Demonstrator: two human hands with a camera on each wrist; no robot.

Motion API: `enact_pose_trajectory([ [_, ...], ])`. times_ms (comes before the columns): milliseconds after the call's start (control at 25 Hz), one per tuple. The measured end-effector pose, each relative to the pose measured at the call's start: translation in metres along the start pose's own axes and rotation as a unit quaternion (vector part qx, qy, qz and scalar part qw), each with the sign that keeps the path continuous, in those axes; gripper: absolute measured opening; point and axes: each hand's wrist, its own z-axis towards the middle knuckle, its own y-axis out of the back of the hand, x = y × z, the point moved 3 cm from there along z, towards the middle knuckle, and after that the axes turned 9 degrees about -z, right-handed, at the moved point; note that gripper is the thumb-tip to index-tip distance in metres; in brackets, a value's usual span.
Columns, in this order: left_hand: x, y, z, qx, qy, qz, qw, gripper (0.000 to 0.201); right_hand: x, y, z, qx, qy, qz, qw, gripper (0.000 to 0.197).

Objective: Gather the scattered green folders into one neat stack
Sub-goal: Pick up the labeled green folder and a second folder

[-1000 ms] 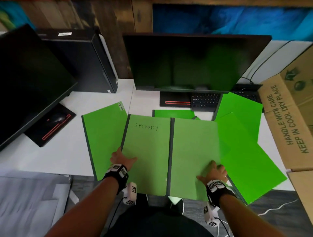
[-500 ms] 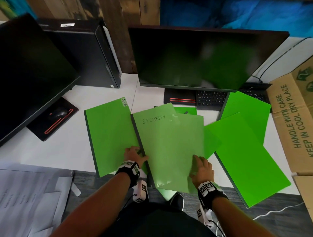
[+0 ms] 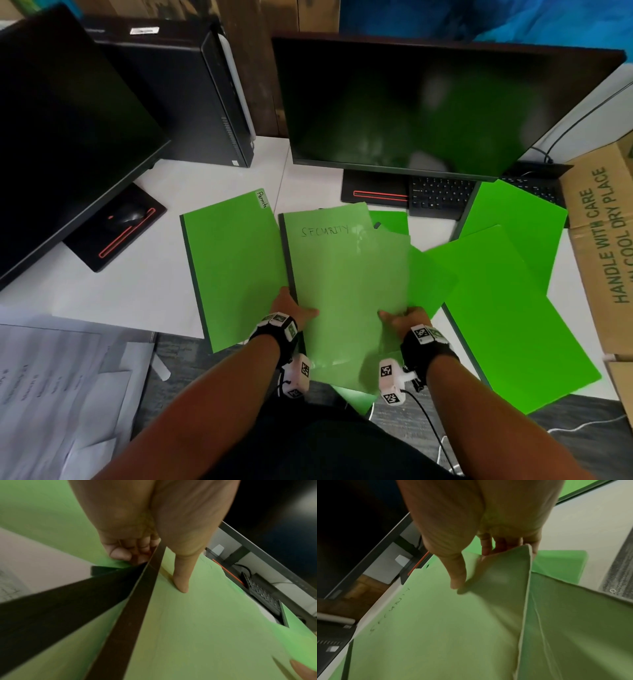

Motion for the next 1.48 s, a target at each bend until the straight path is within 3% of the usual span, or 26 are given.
enact_pose_trajectory([
  [120,0.004,0.005,-0.001,0.023,0.006,-0.047,0.999,0.091,-0.002,0.009,0.001,0.006,0.014,0.025,1.000,0.064],
  [280,-0.003,0.006,-0.019,0.033,-0.064,-0.174,0.982,0.034,-0.004,0.013,0.002,0.034,0.052,0.089,0.994,0.069],
  [400,-0.007,0.009,-0.031,0.142,-0.082,-0.279,0.946,0.037,-0.010,0.022,0.003,0.059,0.078,0.183,0.978,0.090],
  [560,-0.008,0.017,-0.038,0.210,-0.077,-0.305,0.926,0.039,-0.008,0.031,-0.007,0.118,0.099,0.303,0.941,0.067],
  [720,-0.003,0.018,-0.045,0.259,-0.050,-0.272,0.925,0.035,-0.003,0.037,-0.015,0.182,0.126,0.310,0.925,0.084],
  [800,-0.006,0.020,-0.049,0.255,-0.074,-0.178,0.948,0.047,-0.003,0.040,-0.017,0.192,0.126,0.313,0.922,0.065],
  [840,-0.008,0.027,-0.048,0.222,-0.090,-0.124,0.963,0.056,-0.003,0.042,-0.019,0.181,0.122,0.308,0.926,0.050],
  [920,-0.007,0.060,-0.031,0.021,-0.089,-0.053,0.994,0.072,-0.014,0.050,-0.015,0.149,0.112,0.303,0.935,0.042],
  [1000,0.011,0.107,-0.008,-0.177,0.013,-0.025,0.984,0.099,-0.029,0.059,-0.010,0.120,0.096,0.301,0.941,0.061],
  [1040,0.026,0.121,0.003,-0.214,0.080,-0.009,0.974,0.113,-0.040,0.062,-0.004,0.119,0.087,0.299,0.943,0.073],
  [1120,0.051,0.132,0.016,-0.229,0.164,0.021,0.959,0.130,-0.057,0.066,-0.001,0.115,0.046,0.300,0.946,0.068],
  [1160,0.057,0.126,0.020,-0.228,0.163,0.030,0.959,0.132,-0.063,0.067,-0.001,0.109,0.029,0.306,0.945,0.064],
  [1319,0.049,0.104,0.022,-0.236,0.122,0.040,0.963,0.125,-0.081,0.060,0.000,0.105,-0.007,0.286,0.952,0.076],
  [1479,0.040,0.101,0.023,-0.198,0.121,0.062,0.971,0.134,-0.068,0.051,-0.018,0.110,-0.010,0.313,0.943,0.034],
])
